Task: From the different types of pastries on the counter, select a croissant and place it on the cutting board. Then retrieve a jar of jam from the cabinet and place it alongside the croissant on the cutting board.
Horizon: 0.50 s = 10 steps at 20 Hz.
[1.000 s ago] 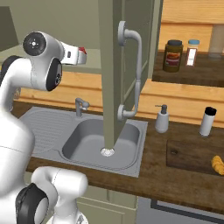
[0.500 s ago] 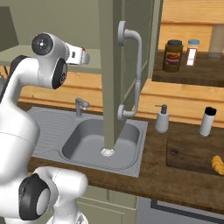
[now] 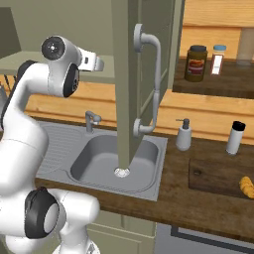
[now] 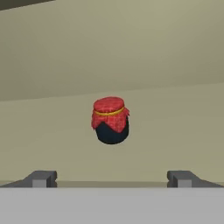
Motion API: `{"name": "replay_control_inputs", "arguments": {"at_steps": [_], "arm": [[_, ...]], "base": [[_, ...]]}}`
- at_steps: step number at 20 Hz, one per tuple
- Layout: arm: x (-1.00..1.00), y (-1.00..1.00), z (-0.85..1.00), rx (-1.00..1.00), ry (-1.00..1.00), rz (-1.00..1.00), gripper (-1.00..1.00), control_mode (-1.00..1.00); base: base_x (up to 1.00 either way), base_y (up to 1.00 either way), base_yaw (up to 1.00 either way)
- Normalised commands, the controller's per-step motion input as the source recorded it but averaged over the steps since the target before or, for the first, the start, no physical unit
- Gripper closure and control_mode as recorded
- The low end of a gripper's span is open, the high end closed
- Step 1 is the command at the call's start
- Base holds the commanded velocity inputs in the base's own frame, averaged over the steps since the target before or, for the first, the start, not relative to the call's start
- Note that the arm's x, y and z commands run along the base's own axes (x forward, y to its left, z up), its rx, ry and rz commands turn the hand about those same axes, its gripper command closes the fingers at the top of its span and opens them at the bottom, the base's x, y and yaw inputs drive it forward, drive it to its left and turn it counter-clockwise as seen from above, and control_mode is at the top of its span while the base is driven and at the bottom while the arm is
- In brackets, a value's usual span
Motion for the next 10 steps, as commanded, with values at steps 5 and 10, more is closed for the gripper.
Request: {"name": "replay_control_inputs", "arguments": {"at_steps": [5, 10], "arm": [[0.1, 0.0, 0.0, 0.0, 0.03, 0.0, -1.0, -1.0], [0.19, 0.02, 0.03, 0.0, 0.04, 0.0, -1.0, -1.0]], "base": [[0.0, 0.0, 0.0], [0.0, 0.0, 0.0]]}}
